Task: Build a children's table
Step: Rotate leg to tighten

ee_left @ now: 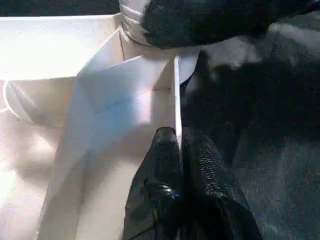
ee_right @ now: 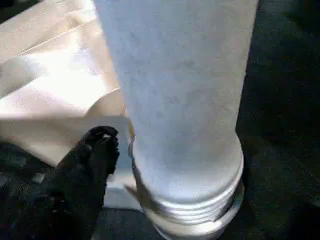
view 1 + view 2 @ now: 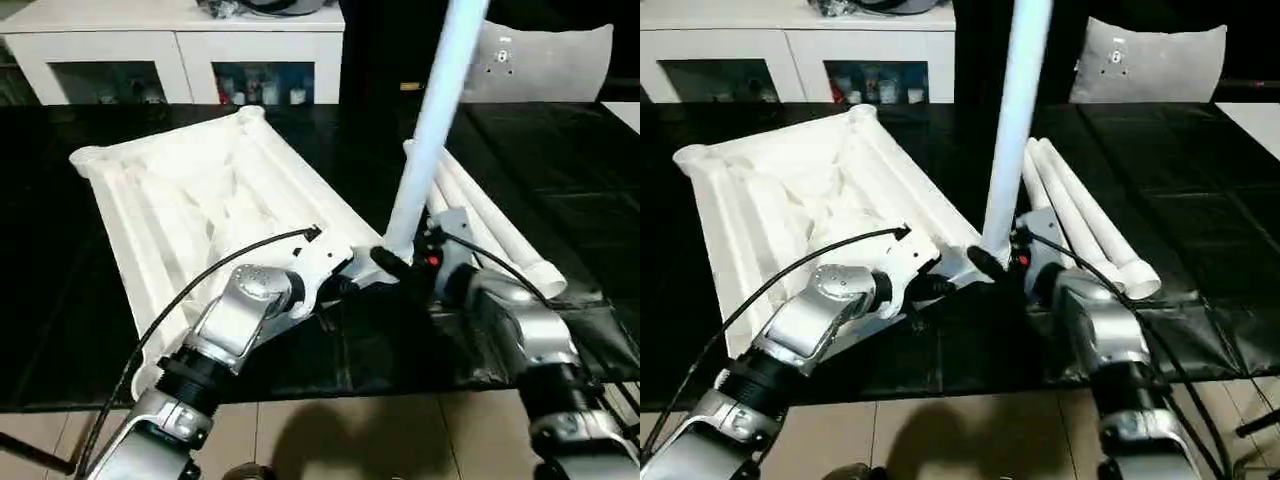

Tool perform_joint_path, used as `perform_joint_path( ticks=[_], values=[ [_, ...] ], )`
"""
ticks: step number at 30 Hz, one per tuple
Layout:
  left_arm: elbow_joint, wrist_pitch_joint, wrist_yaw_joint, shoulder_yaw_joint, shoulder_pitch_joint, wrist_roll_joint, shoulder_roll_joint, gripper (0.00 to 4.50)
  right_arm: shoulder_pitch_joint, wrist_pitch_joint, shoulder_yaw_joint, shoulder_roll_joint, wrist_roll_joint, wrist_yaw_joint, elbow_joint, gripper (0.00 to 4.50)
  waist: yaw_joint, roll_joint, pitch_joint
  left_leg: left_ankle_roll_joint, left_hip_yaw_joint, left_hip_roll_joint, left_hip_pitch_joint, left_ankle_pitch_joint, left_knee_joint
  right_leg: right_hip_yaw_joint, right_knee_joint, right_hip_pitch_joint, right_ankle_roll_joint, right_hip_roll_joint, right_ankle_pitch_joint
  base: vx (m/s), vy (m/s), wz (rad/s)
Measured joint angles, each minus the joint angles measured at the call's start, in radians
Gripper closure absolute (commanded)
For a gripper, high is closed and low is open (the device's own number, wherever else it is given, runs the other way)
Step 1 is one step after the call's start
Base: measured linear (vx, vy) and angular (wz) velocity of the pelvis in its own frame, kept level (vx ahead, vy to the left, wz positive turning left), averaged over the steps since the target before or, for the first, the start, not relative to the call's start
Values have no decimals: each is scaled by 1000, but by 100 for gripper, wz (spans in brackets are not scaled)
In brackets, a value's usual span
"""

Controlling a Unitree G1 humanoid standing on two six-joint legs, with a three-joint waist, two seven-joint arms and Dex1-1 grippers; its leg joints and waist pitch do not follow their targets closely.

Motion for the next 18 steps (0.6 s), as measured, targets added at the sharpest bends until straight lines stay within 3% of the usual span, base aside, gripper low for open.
perform_joint_path(
  ticks=[2, 10, 14, 18],
  values=[
    [0, -19, -22, -1, 1, 0, 13, 450, 12, -1, 6, -16, 2, 40, -8, 3, 1, 0, 1, 0, 0, 0, 0, 0, 0, 0, 0, 0, 0, 0, 0, 0, 0, 0],
    [11, -161, -206, -22, 11, -35, 136, 450, 40, -42, 85, -141, 4, 265, -69, 3, 10, 1, 3, 0, 0, 0, -2, 0, 1, -2, 0, 0, 0, -1, 0, 0, 0, 0],
    [10, -222, -320, -46, 12, -40, 188, 450, 40, -93, 121, -183, -2, 385, -71, 3, 27, 1, 3, 0, 0, 0, -3, 0, 3, -3, 0, 0, 0, -2, 0, 0, 0, 0],
    [10, -264, -383, -68, 13, -50, 215, 450, 41, -95, 141, -204, 20, 474, -85, 38, 33, 1, 3, 0, 0, 0, -2, 0, 5, -3, 1, 1, 0, -2, 0, 0, 0, 0]
  ],
)
